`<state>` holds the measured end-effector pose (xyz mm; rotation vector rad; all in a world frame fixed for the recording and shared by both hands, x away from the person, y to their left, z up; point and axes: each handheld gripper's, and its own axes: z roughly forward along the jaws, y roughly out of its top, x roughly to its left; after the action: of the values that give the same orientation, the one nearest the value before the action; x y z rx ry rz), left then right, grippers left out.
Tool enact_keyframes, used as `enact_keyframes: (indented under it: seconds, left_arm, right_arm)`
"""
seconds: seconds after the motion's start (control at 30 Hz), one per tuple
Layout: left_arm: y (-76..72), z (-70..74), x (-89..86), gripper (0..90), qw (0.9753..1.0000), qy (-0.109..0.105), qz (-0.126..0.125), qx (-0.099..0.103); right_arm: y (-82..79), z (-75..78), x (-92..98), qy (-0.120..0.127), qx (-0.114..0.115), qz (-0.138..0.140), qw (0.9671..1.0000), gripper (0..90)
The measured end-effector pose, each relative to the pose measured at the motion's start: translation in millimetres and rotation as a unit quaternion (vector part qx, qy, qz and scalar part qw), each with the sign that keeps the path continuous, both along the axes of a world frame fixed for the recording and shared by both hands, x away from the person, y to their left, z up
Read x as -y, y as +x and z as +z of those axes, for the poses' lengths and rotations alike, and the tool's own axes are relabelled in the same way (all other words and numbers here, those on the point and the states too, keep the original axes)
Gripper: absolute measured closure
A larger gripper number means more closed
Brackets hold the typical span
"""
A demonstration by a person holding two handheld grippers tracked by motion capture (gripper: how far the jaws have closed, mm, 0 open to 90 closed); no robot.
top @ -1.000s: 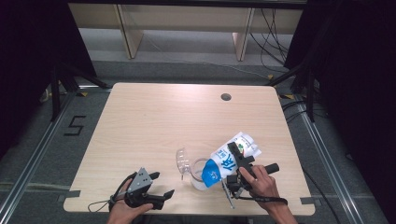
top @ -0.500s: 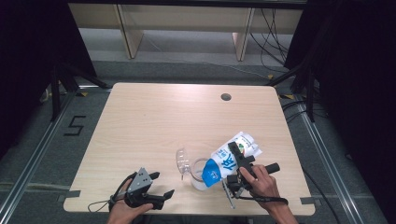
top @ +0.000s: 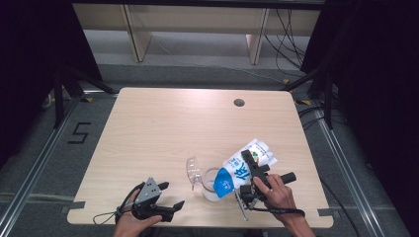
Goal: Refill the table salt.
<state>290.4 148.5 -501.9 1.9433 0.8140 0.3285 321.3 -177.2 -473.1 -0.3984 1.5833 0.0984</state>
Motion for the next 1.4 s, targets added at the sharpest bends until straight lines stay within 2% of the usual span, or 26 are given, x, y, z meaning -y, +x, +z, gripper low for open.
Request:
enact_keyframes:
  seconds: [0.03,0.1,0.13,0.2,0.33,0.37,0.4,0.47,0.5,0.67,0.7,0.73,1.17,1.23,1.27,1.3,1.33,1.37,1.4]
  left_arm:
    - [-0.3,-0.1,0.1,16.6,1.0,-0.001,0.002,-0.001]
    - [0.0,-0.1,0.0,16.6,1.0,0.0,0.0,0.0]
    - [-0.1,0.0,0.0,16.6,1.0,0.0,0.0,0.0]
    - [0.0,-0.1,0.0,16.6,1.0,0.0,0.0,0.0]
    - [-0.3,-0.1,0.1,16.6,1.0,-0.001,0.001,-0.001]
    - [-0.1,-0.1,0.1,16.6,1.0,0.0,0.0,0.0]
    - [0.0,-0.1,0.0,16.6,1.0,0.0,0.0,0.0]
    - [0.0,-0.1,0.0,16.6,1.0,0.0,0.0,0.0]
    - [-0.3,-0.1,0.2,16.6,1.0,-0.002,0.002,-0.002]
    - [0.0,-0.1,0.0,16.6,1.0,0.0,0.0,0.0]
    - [-0.1,0.0,0.1,16.6,1.0,0.0,0.0,0.0]
    - [-0.1,-0.1,0.1,16.6,1.0,0.0,0.0,0.0]
    - [0.0,0.0,0.1,16.6,1.0,0.0,0.0,0.0]
    - [0.0,0.0,0.1,16.6,1.0,0.0,0.0,0.0]
    - [0.0,-0.1,0.2,16.6,1.0,0.0,0.0,0.0]
    - [0.1,-0.1,0.1,16.6,1.0,0.0,0.0,0.0]
    - [0.1,-0.1,0.1,16.6,1.0,0.0,0.0,0.0]
    - [0.0,-0.1,0.1,16.6,1.0,0.0,0.0,0.0]
    - [0.1,0.0,0.1,16.6,1.0,0.0,0.0,0.0]
  right_arm:
    - [-0.2,-1.2,0.5,0.008,-0.003,-0.003,1.0,52.7]
    - [-1.1,-1.0,0.5,0.006,-0.006,-0.011,0.9999,52.7]
    - [-1.2,-4.0,1.8,0.026,-0.013,-0.016,0.9995,52.7]
    - [-2.6,0.5,0.0,-0.003,-0.001,-0.016,0.9999,52.8]
    - [-0.3,-0.9,0.7,0.006,0.0,-0.005,1.0,53.0]
    - [-1.7,-4.6,2.1,0.029,-0.009,-0.019,0.9994,53.0]
    - [-1.3,-2.8,1.5,0.014,-0.006,-0.017,0.9997,53.0]
    - [-1.3,-4.6,2.4,0.022,-0.009,-0.018,0.9996,53.1]
    - [-0.6,-0.9,0.9,0.0,0.001,-0.006,1.0,53.3]
    - [-1.4,-0.5,0.5,0.001,0.004,-0.012,0.9999,53.5]
    - [-0.2,-0.7,0.6,-0.002,0.004,-0.004,1.0,53.6]
    - [-0.4,-4.7,2.1,0.024,-0.001,-0.01,0.9997,53.6]
    - [-0.7,-4.1,2.2,0.019,-0.004,-0.014,0.9997,54.4]
    - [0.4,-2.9,1.5,0.012,0.005,-0.006,0.9999,54.5]
    - [-1.4,-3.2,1.6,0.016,-0.004,-0.02,0.9997,54.5]
    - [-2.4,-0.8,0.4,-0.001,-0.001,-0.022,0.9998,54.5]
    - [-2.4,-0.8,0.4,-0.001,-0.001,-0.022,0.9998,54.5]
    - [-3.2,-4.7,1.8,0.027,-0.008,-0.03,0.9992,54.7]
    - [-2.8,-3.6,1.2,0.02,-0.007,-0.027,0.9994,54.9]
